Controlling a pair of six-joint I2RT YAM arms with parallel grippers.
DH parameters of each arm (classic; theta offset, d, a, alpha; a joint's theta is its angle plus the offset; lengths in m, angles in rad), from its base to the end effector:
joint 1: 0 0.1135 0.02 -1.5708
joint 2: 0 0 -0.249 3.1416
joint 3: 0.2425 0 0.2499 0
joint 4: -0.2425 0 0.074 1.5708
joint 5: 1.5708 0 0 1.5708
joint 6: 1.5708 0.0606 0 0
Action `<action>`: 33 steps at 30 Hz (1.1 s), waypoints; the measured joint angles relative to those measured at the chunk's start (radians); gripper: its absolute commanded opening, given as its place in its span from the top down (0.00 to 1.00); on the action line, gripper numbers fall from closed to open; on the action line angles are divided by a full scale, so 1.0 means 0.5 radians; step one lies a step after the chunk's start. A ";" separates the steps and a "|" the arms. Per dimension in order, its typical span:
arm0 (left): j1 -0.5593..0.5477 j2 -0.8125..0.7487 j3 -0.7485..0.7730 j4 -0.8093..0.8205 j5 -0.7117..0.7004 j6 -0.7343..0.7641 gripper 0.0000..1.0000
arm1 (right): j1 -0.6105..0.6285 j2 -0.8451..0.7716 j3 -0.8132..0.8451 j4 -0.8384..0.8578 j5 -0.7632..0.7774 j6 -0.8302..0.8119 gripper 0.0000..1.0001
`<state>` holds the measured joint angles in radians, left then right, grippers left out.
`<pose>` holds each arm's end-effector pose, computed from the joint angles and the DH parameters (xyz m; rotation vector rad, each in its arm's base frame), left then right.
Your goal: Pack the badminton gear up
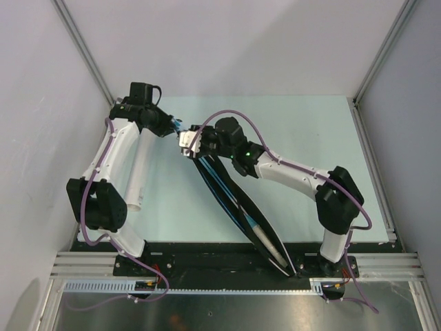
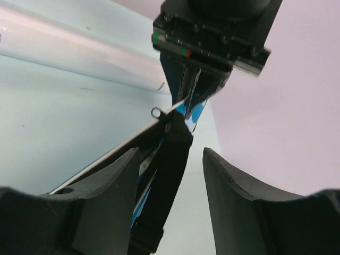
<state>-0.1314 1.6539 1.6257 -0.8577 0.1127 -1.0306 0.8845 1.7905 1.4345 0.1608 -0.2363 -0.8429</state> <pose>0.3657 -0.0552 0.3108 -1.0658 2.3271 -0.6214 0.2761 0.3594 0.3024 -1.4481 1.0118 0.2387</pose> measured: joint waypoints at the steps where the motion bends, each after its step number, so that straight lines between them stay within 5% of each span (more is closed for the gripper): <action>1: 0.000 0.000 0.002 -0.008 -0.007 -0.003 1.00 | -0.003 0.024 0.036 0.000 -0.024 -0.028 0.46; 7: 0.000 0.004 0.020 -0.040 -0.012 -0.017 1.00 | 0.017 0.158 0.246 -0.034 -0.143 -0.182 0.56; 16: 0.000 0.007 0.036 -0.057 -0.015 -0.020 1.00 | 0.031 0.291 0.364 -0.074 -0.194 -0.233 0.57; 33: -0.006 0.007 0.040 -0.078 -0.057 -0.059 1.00 | 0.092 0.367 0.364 -0.026 0.067 -0.347 0.77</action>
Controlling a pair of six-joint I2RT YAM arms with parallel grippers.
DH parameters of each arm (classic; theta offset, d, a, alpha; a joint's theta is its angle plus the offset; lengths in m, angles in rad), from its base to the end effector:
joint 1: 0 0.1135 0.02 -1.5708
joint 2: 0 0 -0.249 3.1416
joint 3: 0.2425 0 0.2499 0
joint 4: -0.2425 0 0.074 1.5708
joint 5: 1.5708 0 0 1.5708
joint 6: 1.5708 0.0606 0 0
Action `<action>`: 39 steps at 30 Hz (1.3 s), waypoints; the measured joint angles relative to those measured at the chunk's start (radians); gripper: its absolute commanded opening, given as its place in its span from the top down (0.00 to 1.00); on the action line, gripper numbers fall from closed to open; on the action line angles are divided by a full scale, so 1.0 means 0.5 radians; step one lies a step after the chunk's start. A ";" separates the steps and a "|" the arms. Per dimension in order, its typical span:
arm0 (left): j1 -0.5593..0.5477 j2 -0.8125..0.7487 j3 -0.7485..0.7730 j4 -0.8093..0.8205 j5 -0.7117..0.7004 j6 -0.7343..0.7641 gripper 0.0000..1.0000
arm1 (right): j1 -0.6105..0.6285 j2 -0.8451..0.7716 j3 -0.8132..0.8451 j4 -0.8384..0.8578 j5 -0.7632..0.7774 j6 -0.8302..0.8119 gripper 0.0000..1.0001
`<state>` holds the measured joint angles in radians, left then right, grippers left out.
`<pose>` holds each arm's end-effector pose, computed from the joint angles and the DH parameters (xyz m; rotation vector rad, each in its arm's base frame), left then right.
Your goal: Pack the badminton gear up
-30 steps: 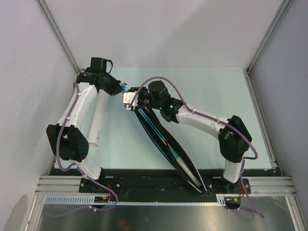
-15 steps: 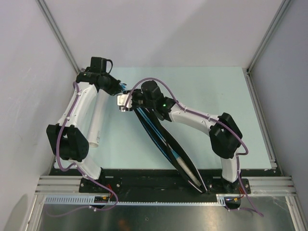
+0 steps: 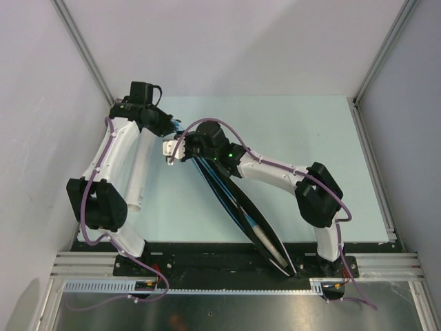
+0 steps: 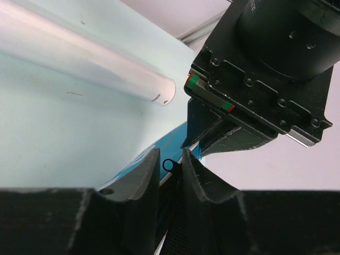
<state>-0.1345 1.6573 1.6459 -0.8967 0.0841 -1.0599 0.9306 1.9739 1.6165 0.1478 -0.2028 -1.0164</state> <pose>0.3634 -0.0543 0.3129 -1.1169 2.3228 -0.5882 0.2867 0.4054 0.2861 -1.5469 0.8757 0.1186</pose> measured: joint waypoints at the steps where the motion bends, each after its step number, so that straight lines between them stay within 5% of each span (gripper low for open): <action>1: -0.002 0.000 0.000 0.000 -0.002 -0.008 1.00 | 0.004 0.000 0.000 0.002 0.017 -0.005 0.78; 10: -0.002 0.000 0.000 -0.001 -0.014 -0.013 1.00 | 0.083 0.036 0.000 0.125 0.304 -0.082 1.00; 39: -0.034 -0.001 0.054 -0.117 -0.085 -0.098 1.00 | 0.082 -0.605 -0.690 0.127 0.398 0.511 1.00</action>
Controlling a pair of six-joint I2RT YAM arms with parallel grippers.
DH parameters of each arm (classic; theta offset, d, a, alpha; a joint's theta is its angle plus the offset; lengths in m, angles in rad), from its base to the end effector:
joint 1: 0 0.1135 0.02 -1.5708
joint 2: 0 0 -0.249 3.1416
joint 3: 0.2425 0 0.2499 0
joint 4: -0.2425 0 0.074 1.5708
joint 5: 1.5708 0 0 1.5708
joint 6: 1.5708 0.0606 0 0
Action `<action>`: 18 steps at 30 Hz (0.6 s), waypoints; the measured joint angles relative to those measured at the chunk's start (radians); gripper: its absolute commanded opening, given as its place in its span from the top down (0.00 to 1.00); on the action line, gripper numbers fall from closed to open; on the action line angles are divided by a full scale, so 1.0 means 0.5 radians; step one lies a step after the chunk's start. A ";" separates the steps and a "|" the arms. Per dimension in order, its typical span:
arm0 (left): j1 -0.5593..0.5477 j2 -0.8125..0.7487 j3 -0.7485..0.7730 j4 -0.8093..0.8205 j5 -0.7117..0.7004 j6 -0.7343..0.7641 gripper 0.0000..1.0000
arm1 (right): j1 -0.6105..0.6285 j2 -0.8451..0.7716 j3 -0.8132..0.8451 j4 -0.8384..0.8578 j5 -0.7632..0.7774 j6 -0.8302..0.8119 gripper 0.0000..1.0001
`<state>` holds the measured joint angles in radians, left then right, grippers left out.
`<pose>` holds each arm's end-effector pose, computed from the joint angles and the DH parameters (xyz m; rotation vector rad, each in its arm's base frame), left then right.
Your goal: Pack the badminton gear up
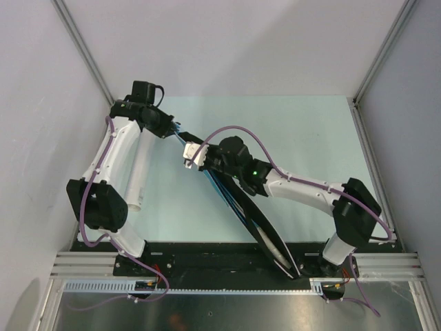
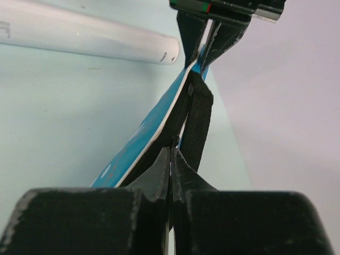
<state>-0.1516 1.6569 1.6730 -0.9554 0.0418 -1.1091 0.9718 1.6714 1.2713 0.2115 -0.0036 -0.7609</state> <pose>0.3579 -0.0572 0.3169 -1.1830 2.3179 -0.5450 0.2389 0.3503 0.2968 -1.3443 1.1391 0.1566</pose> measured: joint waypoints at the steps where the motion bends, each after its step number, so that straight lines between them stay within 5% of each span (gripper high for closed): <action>1: 0.001 0.000 0.005 -0.014 0.014 0.000 1.00 | 0.014 -0.044 -0.044 -0.003 0.011 0.010 1.00; 12: 0.095 0.151 0.244 -0.060 -0.122 -0.072 1.00 | 0.172 -0.645 -0.581 -0.179 0.198 0.170 1.00; 16: 0.102 0.165 0.255 -0.054 -0.130 -0.093 1.00 | 0.179 -0.726 -0.619 -0.198 0.201 0.369 0.72; 18: 0.099 0.169 0.256 -0.048 -0.123 -0.083 1.00 | 0.148 -0.711 -0.584 -0.225 0.158 0.636 0.69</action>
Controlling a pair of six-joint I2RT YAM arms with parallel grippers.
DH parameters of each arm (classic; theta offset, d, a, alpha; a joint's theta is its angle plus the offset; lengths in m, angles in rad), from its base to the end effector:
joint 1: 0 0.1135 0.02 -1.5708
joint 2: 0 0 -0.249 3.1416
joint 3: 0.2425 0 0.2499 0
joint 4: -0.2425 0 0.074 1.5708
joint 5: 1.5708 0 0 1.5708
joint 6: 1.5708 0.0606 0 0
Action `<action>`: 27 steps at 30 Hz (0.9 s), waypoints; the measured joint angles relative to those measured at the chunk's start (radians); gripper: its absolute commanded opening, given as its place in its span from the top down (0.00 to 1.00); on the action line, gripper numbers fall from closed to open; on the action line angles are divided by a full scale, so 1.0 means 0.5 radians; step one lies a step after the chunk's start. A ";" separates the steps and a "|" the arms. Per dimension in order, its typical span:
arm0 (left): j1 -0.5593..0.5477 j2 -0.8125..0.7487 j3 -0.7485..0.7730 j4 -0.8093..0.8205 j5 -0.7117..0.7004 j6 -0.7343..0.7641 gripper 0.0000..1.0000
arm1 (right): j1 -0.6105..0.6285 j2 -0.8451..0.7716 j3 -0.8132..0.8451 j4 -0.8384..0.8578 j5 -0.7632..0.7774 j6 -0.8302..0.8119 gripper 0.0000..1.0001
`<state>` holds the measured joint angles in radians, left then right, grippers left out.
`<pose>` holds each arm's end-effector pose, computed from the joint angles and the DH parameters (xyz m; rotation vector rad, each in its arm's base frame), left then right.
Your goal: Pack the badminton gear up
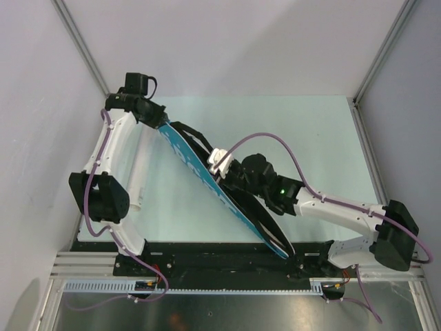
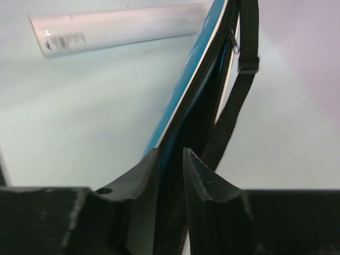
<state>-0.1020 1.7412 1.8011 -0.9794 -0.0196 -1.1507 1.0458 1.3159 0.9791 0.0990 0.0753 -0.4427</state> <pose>0.3805 -0.0378 0.3263 -1.2891 2.2120 -0.4864 0.1727 0.2890 0.2993 -1.1944 1.3767 0.3601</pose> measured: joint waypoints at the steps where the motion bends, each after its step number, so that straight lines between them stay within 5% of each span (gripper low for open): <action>1: 0.000 0.002 0.001 0.002 0.007 0.011 1.00 | -0.016 0.017 0.026 -0.011 -0.020 0.108 0.67; 6: 0.001 0.047 0.050 0.029 0.113 0.185 1.00 | -0.242 0.259 0.389 -0.120 -0.302 0.853 0.45; 11: 0.001 0.065 0.060 0.061 0.186 0.372 1.00 | -0.646 0.425 0.545 -0.095 -0.804 1.386 0.34; 20: 0.001 0.065 0.060 0.069 0.262 0.510 1.00 | -0.853 0.593 0.546 -0.125 -1.208 1.696 0.38; 25: 0.001 0.065 0.060 0.070 0.271 0.523 1.00 | -0.870 0.717 0.546 -0.070 -1.353 1.805 0.48; 27: 0.001 0.065 0.060 0.070 0.272 0.523 1.00 | -0.875 0.758 0.546 -0.064 -1.378 1.833 0.59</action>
<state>-0.1017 1.7737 1.8309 -0.9443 0.1165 -0.8890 0.6083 1.6947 1.2518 0.0669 -0.6136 0.4740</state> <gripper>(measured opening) 0.026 0.532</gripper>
